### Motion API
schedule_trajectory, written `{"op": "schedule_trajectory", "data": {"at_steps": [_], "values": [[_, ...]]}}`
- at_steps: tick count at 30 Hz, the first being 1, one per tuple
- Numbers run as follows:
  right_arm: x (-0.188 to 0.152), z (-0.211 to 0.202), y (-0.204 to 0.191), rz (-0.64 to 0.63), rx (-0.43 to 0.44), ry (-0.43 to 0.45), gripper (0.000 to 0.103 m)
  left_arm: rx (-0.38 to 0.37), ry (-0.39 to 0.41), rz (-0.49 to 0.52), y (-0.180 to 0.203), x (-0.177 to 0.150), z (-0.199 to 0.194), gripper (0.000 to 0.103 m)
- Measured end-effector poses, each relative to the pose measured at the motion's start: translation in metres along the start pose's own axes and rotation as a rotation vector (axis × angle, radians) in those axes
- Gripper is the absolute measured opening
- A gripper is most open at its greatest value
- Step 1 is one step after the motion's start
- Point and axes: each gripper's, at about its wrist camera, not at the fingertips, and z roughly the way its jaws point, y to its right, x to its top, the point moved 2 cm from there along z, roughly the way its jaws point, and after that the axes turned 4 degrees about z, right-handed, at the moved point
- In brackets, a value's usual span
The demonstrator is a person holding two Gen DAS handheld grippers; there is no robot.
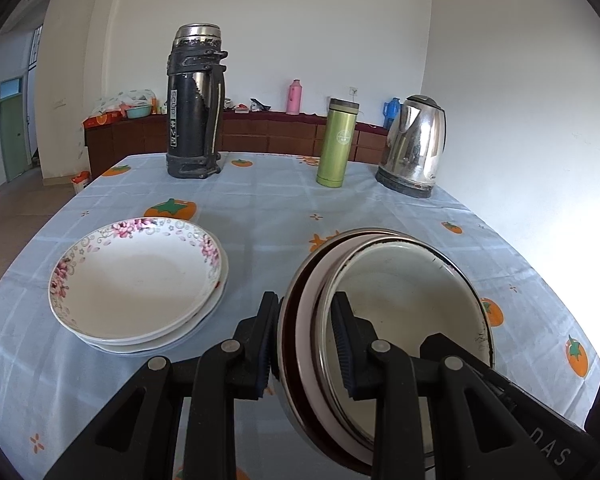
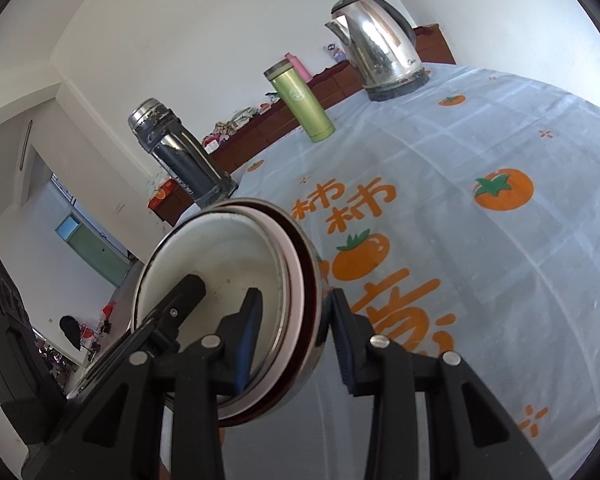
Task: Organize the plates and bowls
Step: 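Lift the nested bowl stack with both tools and carry it toward the floral plate stack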
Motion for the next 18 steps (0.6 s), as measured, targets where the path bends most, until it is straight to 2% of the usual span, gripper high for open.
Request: {"op": "schedule_trajectory", "data": {"at_steps": [18], "values": [[-0.010, 0.007, -0.021, 0.001, 0.021, -0.005, 0.035, 0.017, 0.015, -0.021, -0.026, 0.001, -0.007, 0.030]]}}
